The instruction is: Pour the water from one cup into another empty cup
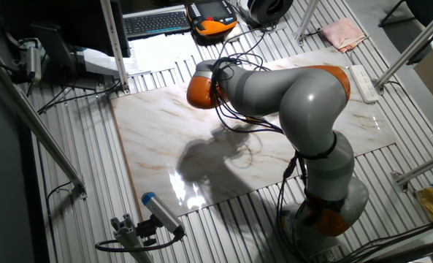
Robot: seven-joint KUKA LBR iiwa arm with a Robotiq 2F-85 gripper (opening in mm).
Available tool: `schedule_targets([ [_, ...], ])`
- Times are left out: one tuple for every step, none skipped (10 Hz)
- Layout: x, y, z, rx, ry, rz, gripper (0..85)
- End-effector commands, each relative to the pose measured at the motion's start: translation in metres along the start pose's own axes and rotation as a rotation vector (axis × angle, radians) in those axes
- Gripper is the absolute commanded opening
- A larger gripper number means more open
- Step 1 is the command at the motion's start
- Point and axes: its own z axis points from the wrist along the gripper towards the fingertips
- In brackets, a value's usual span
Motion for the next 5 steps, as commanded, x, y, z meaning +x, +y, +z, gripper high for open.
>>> schedule_targets([
  [0.0002,-0.0002,0.0006,-0.019,-0.001,0.003,0.0],
  [0.0006,-0.0008,0.0016,-0.027,-0.002,0.006,0.0],
  [0.0014,-0.0033,0.0039,-0.031,-0.005,0.005,0.0],
  [0.0017,-0.0049,0.0056,-0.034,-0.006,0.005,0.0],
  [0.0025,-0.0079,0.0081,-0.074,-0.013,0.014,0.0],
])
